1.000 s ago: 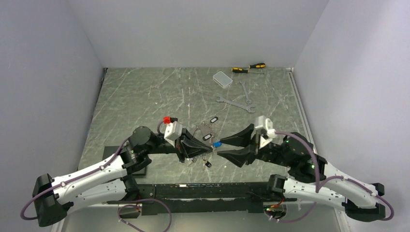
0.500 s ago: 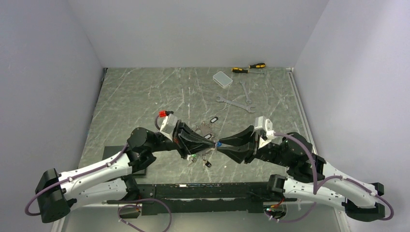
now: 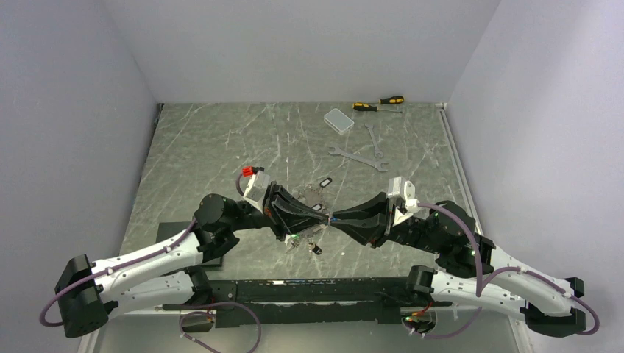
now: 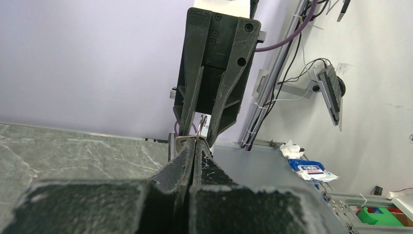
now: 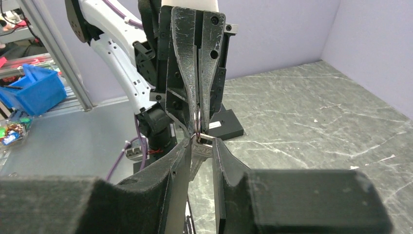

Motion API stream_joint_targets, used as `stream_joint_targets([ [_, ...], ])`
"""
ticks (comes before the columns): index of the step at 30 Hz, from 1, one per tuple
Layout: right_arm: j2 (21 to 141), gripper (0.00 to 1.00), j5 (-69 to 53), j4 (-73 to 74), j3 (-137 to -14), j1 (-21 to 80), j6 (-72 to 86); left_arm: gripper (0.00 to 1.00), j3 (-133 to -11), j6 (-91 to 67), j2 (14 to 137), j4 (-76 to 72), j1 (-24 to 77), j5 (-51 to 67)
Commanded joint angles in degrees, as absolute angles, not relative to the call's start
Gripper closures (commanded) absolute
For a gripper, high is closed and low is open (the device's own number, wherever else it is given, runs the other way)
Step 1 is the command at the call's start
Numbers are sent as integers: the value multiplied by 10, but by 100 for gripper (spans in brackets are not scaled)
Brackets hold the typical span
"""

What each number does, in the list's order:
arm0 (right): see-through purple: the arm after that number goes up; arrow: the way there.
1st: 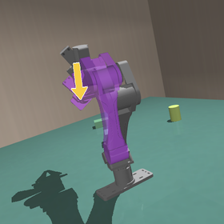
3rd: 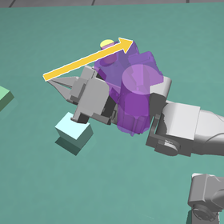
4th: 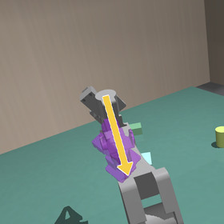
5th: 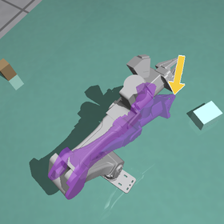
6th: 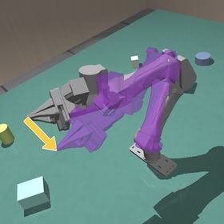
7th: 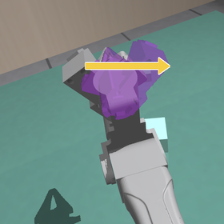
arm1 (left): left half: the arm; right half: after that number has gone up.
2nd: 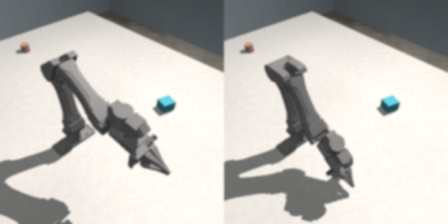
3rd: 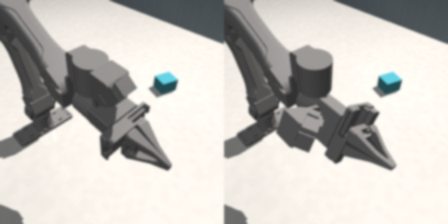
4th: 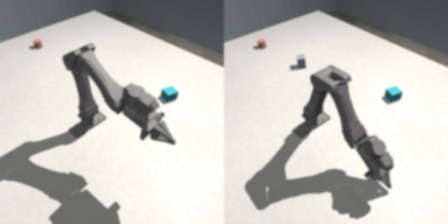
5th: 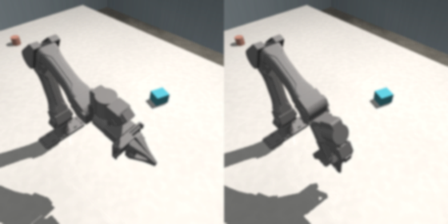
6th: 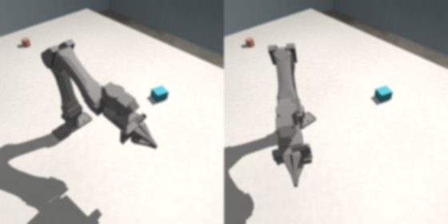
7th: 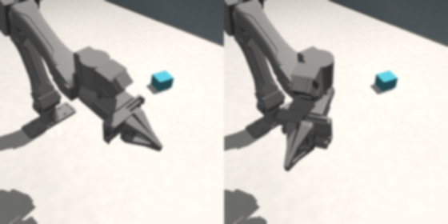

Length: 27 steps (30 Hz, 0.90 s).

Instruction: Put the keys on the keyring

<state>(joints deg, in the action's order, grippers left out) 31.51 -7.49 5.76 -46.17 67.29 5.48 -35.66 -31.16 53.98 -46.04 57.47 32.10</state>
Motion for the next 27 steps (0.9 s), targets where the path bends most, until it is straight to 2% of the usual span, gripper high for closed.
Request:
stream_joint_targets([
  [1, 313, 74, -66, 30, -482, 676, 44, 100, -367, -316, 538, -481, 576, 318],
  [11, 327, 76, -76, 31, -489, 676, 40, 100, -377, -299, 529, -434, 577, 321],
  [23, 337, 99, -80, 42, -492, 676, 39, 100, -373, -298, 526, -429, 577, 319],
  [27, 339, 100, -81, 46, -489, 676, 39, 100, -376, -291, 523, -411, 577, 317],
])
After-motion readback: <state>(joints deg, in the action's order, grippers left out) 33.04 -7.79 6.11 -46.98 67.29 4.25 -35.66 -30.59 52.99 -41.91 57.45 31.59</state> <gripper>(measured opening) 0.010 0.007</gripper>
